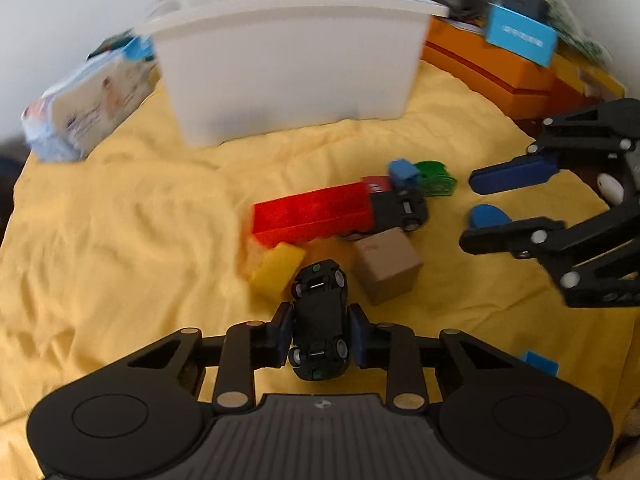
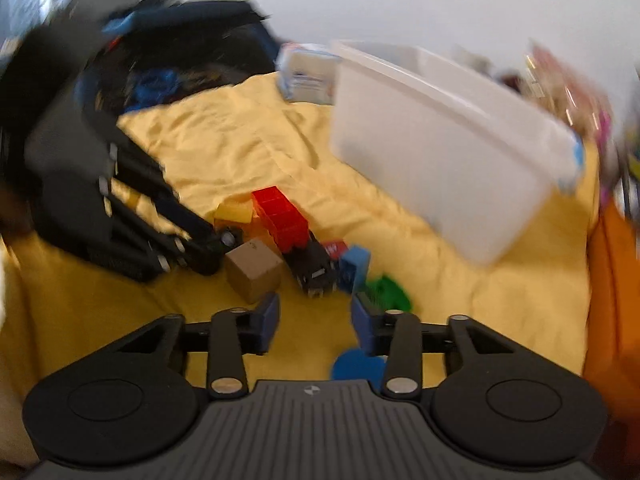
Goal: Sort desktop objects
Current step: 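Grasp the green toy car with left tool while right tool grasps white-green racing car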
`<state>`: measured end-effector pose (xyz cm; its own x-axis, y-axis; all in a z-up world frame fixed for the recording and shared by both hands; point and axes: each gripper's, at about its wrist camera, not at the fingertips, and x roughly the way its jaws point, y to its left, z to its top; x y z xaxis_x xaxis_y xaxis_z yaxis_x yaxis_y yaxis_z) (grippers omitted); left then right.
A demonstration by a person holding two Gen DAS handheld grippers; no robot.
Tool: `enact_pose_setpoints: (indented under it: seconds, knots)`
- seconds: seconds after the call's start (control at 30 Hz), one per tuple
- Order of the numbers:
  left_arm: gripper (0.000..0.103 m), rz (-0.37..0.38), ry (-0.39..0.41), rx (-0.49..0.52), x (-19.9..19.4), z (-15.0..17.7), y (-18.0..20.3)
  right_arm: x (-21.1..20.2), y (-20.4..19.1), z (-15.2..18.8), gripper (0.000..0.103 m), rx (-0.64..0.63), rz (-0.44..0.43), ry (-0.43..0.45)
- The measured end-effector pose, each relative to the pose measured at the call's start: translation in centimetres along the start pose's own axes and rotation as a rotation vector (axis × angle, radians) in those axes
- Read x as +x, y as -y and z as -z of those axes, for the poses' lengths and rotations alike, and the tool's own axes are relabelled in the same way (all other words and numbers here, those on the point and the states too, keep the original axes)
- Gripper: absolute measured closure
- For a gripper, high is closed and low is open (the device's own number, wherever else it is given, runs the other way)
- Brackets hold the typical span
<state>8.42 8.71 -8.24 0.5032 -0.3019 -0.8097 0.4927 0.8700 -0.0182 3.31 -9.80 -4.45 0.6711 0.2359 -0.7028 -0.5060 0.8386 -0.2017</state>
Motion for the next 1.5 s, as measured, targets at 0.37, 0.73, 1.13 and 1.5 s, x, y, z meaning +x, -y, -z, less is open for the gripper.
enact_pose_setpoints:
  seconds: [0.37, 0.73, 1.13, 1.5]
  knots:
    - [0.071, 0.221, -0.067, -0.198, -1.8, 2.6, -1.1, 5.2, -2.9, -0.8, 0.066, -0.389, 0.054, -0.019]
    - [0.071, 0.347, -0.065, -0.258, -2.1, 3.7, -0.4, 3.2, 2.4, -1.0, 0.081, 0.215, -0.136, -0.123]
    - [0.064, 0.300, -0.078, -0.284, -2.1, 3.8, -0.8, 1.3, 5.4, 4.2, 0.081, 0.796, -0.413, -0.175]
    - [0.060, 0.023, -0.003, -0.134, -4.8, 3.8, -0.2, -1.0, 3.6, 1.9, 0.079, 0.460, -0.097, -0.121]
